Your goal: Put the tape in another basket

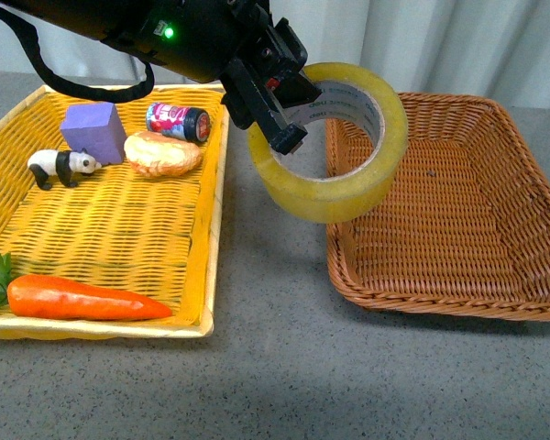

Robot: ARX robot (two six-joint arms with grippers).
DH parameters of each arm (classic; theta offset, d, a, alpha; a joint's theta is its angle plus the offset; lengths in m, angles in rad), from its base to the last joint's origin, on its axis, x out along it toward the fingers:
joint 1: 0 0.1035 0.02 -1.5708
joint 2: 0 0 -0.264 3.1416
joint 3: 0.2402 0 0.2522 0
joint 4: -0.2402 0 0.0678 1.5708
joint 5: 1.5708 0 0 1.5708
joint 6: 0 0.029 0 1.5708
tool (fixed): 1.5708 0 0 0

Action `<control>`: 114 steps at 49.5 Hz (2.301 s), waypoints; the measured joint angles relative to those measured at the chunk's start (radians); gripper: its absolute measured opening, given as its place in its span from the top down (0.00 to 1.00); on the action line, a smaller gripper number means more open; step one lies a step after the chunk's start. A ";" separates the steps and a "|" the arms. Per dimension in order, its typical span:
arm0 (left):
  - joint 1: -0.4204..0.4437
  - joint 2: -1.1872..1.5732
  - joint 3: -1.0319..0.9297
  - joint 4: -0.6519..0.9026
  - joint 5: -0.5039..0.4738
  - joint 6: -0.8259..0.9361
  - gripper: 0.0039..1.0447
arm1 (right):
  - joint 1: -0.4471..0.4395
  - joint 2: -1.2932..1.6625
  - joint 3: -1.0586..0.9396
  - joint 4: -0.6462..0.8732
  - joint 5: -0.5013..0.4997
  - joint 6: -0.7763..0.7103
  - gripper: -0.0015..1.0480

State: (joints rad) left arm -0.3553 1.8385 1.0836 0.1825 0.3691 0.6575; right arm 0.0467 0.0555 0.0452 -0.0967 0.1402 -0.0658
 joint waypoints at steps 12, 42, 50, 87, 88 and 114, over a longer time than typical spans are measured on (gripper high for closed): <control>0.000 0.000 0.000 0.001 0.000 0.001 0.85 | 0.130 0.433 0.185 0.133 -0.037 -0.051 0.09; 0.001 0.000 0.000 0.001 0.000 0.000 0.85 | 0.341 1.335 0.638 0.212 -0.127 0.101 0.09; 0.001 0.000 0.000 0.001 0.000 0.000 0.85 | 0.373 1.417 0.683 0.218 -0.126 0.151 0.09; 0.001 0.000 0.000 0.001 0.000 0.000 0.85 | 0.364 1.575 0.758 0.226 -0.144 0.296 0.47; 0.000 0.000 0.000 0.001 0.000 0.000 0.85 | 0.364 1.575 0.758 0.226 -0.146 0.298 0.50; -0.024 0.000 0.011 0.010 -0.159 -0.210 0.60 | 0.335 1.590 0.771 0.213 -0.130 0.334 0.85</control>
State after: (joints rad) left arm -0.3790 1.8381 1.0943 0.1921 0.2104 0.4477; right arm 0.3820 1.6459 0.8158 0.1162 0.0101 0.2680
